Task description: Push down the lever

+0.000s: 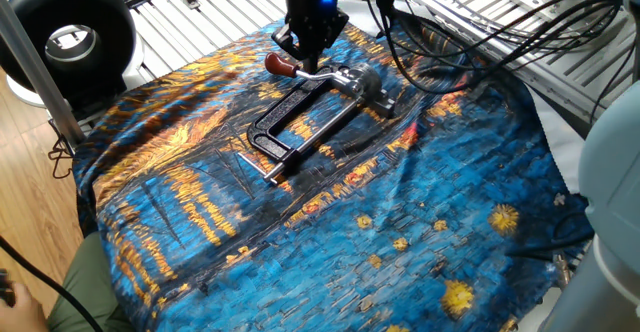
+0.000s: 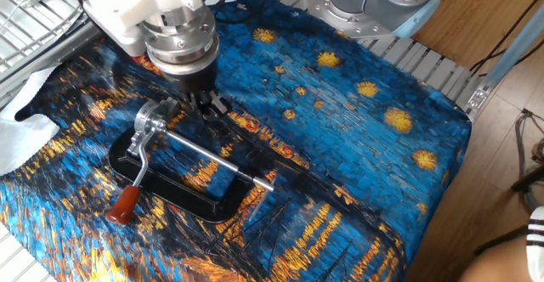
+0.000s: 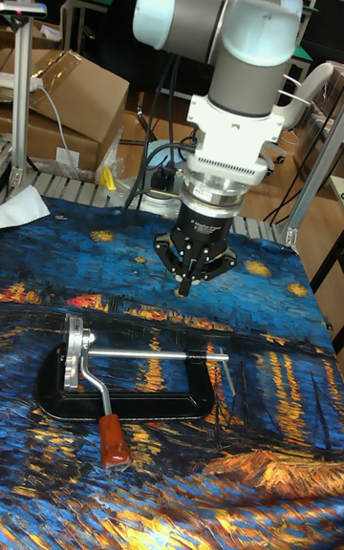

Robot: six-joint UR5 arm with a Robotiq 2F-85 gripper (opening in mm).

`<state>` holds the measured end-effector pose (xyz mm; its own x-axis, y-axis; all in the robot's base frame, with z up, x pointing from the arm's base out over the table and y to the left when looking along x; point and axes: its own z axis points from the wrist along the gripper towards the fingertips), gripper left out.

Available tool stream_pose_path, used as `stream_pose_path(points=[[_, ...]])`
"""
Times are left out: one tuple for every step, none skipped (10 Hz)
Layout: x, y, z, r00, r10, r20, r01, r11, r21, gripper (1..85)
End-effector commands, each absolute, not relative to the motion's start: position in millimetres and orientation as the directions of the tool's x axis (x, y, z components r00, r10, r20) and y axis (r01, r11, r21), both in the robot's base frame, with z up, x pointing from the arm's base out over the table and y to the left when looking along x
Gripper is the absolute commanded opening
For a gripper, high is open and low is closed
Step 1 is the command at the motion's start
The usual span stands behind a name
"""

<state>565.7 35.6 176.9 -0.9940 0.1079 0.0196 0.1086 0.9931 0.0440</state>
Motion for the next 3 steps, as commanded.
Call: stream_pose_path(points=[[566.1,33.0,171.5,-0.996,0.085,0.011,0.085,0.994,0.065,1.0],[566.9,31.7,170.7,-0.997,0.078,0.011,0.079,0.995,0.060,1.0],[567.5,30.9,170.2,-0.997,0.075,0.010,0.076,0.995,0.057,1.0]])
